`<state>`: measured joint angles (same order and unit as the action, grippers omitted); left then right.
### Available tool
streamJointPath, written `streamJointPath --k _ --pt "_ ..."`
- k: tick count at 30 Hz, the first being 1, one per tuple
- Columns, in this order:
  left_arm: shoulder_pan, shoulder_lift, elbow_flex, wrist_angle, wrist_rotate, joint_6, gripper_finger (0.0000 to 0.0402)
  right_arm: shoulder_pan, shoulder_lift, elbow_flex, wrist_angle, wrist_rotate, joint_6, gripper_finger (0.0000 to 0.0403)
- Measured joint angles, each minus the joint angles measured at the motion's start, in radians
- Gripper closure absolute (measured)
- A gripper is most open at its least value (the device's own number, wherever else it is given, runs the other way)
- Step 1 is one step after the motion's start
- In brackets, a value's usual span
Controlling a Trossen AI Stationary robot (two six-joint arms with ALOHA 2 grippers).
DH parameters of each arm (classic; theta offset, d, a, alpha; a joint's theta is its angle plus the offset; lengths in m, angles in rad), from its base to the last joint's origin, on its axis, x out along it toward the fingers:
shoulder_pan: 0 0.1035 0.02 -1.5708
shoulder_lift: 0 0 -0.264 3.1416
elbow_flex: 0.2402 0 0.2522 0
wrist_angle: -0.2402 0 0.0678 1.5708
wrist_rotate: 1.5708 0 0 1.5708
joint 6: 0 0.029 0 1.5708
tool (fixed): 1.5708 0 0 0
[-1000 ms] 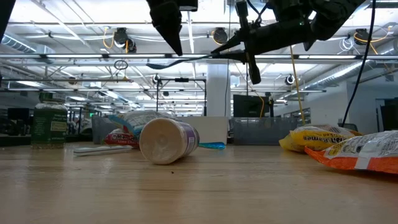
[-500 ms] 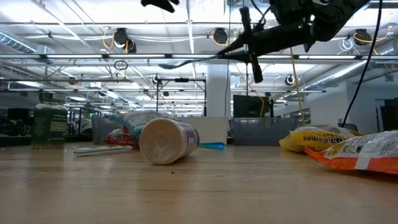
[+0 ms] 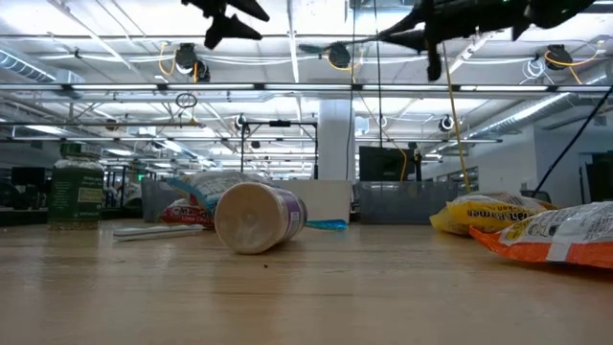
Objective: Pick & Place Food Item
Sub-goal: Put the blue baby spoon into the left black bin
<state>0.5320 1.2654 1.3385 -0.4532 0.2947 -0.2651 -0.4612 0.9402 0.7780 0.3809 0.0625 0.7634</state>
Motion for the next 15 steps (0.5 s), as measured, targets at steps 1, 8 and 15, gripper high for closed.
streamJointPath --k 1,8,15 --pt "-0.002 -0.008 -0.040 0.065 0.018 -0.026 0.0201 -0.003 -0.026 0.000 -0.009 0.018 -0.012 0.0392" --pt "-0.025 -0.017 -0.283 0.554 0.121 -0.252 0.0201 0.017 -0.128 0.000 0.011 0.113 -0.094 0.0392" --pt "-0.059 0.016 -0.438 0.977 0.049 -0.382 0.0201 0.132 -0.065 0.000 0.075 0.182 -0.156 0.0392"
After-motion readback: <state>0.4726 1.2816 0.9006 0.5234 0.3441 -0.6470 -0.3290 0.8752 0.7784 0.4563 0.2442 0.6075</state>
